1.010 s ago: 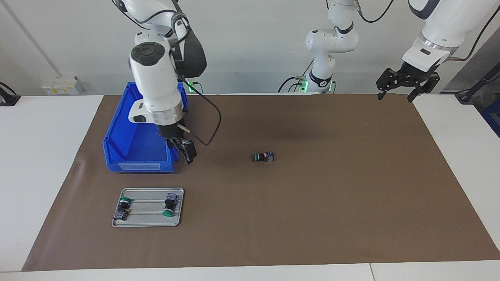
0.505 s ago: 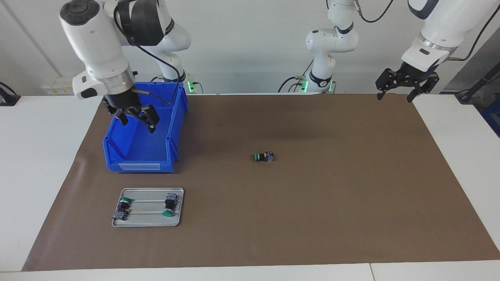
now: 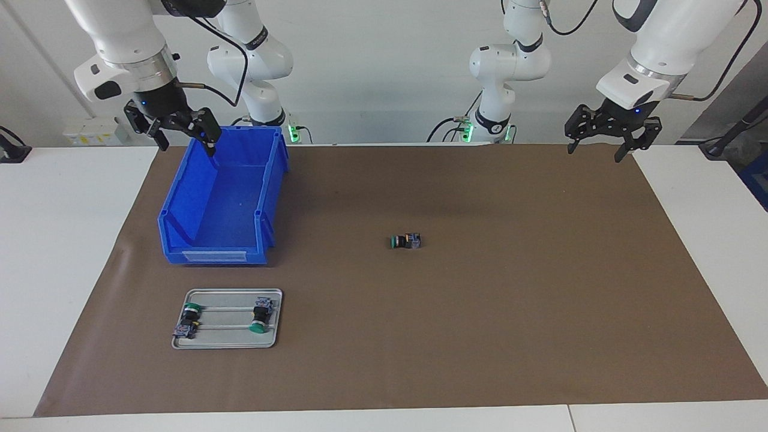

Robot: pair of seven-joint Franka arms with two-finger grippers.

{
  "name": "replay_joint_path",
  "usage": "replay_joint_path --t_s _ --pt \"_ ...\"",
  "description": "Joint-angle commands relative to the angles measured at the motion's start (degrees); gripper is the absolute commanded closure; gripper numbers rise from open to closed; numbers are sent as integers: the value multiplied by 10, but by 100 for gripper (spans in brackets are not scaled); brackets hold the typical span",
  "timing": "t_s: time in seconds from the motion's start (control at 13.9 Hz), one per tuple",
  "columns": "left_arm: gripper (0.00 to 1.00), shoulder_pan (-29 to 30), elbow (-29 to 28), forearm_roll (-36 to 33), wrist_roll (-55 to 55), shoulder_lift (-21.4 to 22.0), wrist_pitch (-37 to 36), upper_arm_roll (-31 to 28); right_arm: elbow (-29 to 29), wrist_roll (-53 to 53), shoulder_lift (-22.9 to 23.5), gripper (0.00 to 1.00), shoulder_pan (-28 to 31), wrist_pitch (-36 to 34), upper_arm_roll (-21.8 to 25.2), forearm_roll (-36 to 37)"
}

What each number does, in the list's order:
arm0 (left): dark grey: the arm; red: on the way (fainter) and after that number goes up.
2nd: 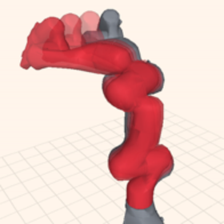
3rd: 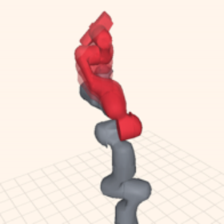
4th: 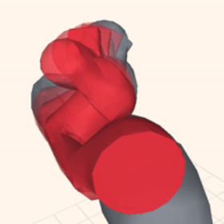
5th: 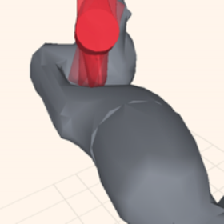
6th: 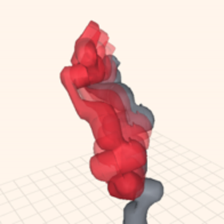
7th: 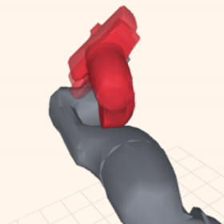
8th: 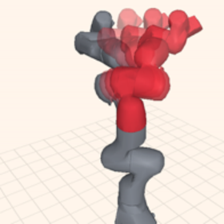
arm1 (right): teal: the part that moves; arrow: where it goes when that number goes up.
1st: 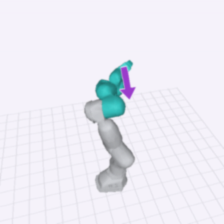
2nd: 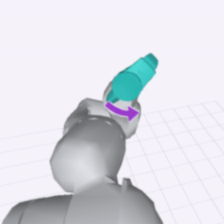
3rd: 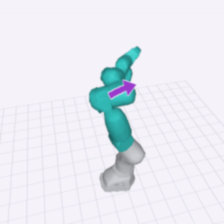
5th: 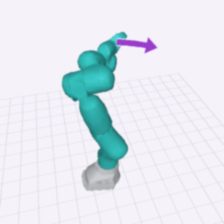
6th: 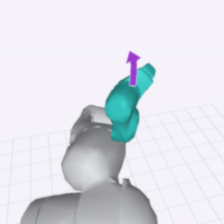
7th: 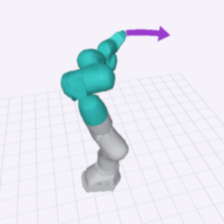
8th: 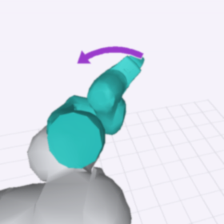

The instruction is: Place and press button with both arms

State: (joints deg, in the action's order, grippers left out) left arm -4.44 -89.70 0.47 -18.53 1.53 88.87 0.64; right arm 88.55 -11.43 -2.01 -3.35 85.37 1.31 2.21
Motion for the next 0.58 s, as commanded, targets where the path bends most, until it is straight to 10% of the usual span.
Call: replay_joint_path --t_s 0.0,0.5 --pt "0 0 -56 14 -53 28 53 27 20 18 -9 0 -2 9 -3 6" --pt "0 0 -110 104 -191 28 166 95 22 32 -6 0 -23 10 48 -3"
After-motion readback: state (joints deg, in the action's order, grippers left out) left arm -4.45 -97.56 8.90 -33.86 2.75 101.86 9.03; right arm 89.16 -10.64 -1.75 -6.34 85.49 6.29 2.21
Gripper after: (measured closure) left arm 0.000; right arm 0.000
